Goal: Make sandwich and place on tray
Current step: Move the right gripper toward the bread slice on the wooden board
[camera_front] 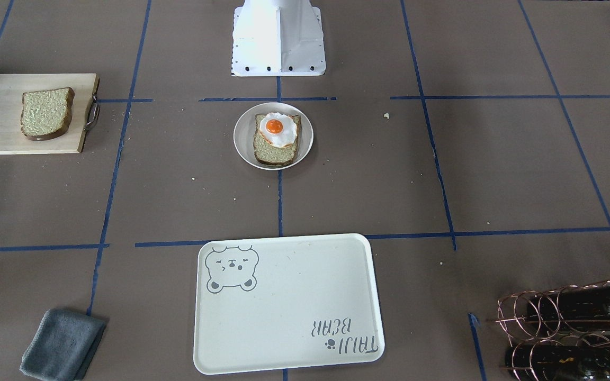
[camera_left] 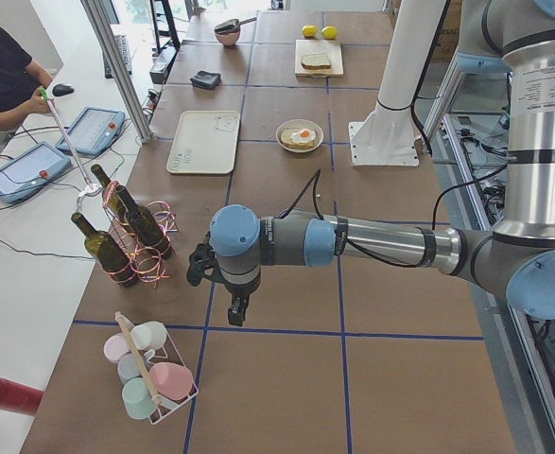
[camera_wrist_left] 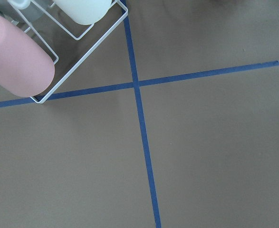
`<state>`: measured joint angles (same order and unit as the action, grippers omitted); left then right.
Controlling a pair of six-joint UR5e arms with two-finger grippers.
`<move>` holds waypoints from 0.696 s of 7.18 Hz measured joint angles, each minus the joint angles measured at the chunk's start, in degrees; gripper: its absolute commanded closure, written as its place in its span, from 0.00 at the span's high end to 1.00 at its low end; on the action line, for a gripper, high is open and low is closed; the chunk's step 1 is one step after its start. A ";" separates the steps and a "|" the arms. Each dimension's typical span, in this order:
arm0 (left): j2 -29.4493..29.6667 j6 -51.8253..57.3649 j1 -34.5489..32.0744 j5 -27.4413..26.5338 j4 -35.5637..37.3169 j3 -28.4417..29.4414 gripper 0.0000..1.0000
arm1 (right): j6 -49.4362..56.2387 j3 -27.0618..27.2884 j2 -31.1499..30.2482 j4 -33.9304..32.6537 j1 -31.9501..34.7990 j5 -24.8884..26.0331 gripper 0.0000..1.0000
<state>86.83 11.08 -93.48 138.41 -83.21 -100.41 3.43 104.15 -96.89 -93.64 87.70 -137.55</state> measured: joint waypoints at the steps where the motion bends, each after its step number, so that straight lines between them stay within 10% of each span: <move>1: -0.03 0.07 0.13 0.09 -0.18 0.46 1.00 | -0.09 0.32 -0.33 0.19 -0.48 -0.29 1.00; 5: -1.44 0.22 1.47 5.32 -5.53 0.46 1.00 | -17.72 1.47 -10.09 24.20 -13.20 -0.75 0.91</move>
<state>85.39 11.30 -92.01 143.73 -88.74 -99.95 -14.30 105.62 -106.98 -69.44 74.49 -138.30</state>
